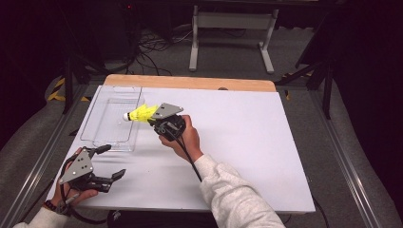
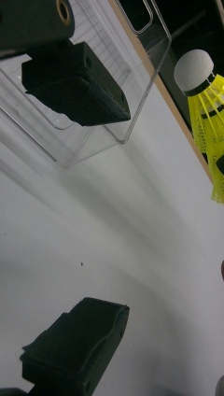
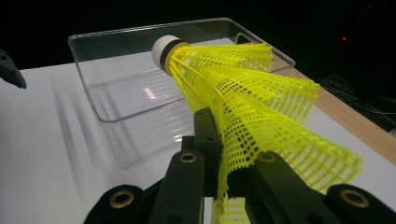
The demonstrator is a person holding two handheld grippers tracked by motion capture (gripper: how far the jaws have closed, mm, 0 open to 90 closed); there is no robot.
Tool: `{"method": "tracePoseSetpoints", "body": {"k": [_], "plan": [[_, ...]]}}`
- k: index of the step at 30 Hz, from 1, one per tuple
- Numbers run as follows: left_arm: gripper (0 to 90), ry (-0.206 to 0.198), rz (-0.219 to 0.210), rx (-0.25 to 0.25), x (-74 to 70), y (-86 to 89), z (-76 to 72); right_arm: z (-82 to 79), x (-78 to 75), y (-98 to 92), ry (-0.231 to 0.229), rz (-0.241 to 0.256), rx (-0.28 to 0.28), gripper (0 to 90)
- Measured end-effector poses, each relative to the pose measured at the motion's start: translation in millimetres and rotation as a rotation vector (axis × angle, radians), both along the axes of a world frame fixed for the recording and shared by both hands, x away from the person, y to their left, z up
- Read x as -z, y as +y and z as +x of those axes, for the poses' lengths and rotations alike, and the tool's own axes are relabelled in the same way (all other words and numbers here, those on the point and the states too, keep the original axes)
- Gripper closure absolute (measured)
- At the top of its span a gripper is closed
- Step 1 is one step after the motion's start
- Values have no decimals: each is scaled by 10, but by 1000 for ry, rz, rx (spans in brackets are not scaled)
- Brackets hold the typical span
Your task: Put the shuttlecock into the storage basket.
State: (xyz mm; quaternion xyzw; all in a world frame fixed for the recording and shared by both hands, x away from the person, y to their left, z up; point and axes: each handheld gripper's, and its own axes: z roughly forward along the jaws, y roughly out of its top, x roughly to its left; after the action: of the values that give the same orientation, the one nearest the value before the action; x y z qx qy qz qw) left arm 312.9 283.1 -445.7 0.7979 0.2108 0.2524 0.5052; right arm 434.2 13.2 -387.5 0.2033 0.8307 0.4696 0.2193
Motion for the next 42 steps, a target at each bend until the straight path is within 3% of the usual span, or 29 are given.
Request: {"method": "tracePoseSetpoints", "body": {"k": [17, 29, 42], "plan": [[89, -2, -7, -4, -8, 31, -7, 33, 13, 309, 16, -21, -54, 873], [88, -2, -14, -6, -13, 54, -13, 48, 56, 507, 22, -63, -85, 874], [87, -1, -19, -9, -14, 65, -22, 75, 90, 620, 29, -97, -103, 875]]}}
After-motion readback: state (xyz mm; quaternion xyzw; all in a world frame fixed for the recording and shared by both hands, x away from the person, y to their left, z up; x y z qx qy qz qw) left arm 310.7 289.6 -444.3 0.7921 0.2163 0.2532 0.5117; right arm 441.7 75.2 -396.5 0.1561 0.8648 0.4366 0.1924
